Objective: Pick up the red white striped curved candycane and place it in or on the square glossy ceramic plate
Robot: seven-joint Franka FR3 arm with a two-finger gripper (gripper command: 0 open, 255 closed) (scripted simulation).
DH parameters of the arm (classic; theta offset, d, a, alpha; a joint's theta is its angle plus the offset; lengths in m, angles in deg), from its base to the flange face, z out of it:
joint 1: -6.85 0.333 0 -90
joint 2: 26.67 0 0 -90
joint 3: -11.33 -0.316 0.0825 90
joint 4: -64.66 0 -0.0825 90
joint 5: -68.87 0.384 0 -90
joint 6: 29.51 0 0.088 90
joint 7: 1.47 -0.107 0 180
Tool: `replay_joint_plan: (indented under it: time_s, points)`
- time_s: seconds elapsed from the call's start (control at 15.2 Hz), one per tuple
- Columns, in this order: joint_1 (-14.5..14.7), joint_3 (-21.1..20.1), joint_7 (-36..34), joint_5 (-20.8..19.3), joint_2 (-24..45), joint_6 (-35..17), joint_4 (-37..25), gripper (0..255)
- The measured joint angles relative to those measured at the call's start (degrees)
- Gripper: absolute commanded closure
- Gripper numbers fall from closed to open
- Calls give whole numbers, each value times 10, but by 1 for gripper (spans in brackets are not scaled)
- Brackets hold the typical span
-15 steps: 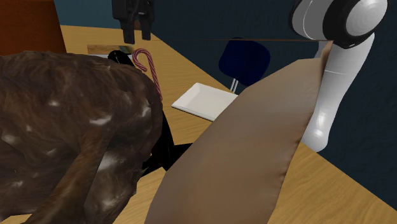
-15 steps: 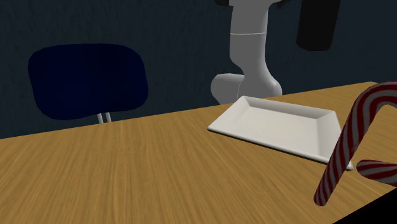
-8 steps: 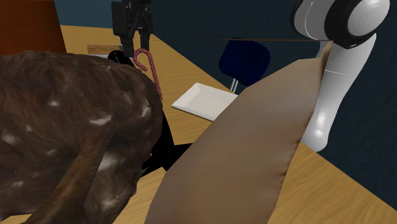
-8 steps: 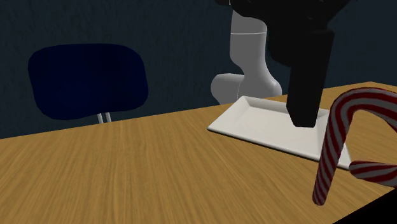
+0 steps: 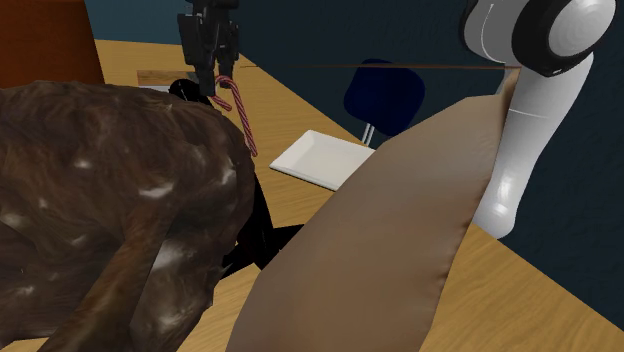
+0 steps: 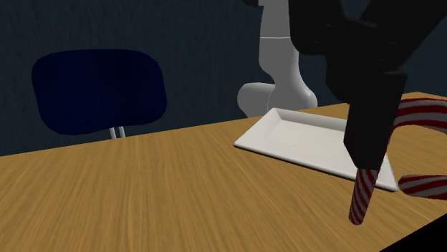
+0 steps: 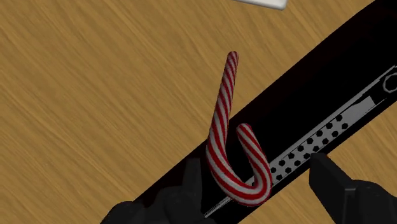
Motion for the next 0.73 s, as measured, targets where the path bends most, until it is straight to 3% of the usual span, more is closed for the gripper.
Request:
replay_joint_plan:
  time_s: [0.73]
  points:
    - [2, -1, -2, -1, 5, 11, -16, 255]
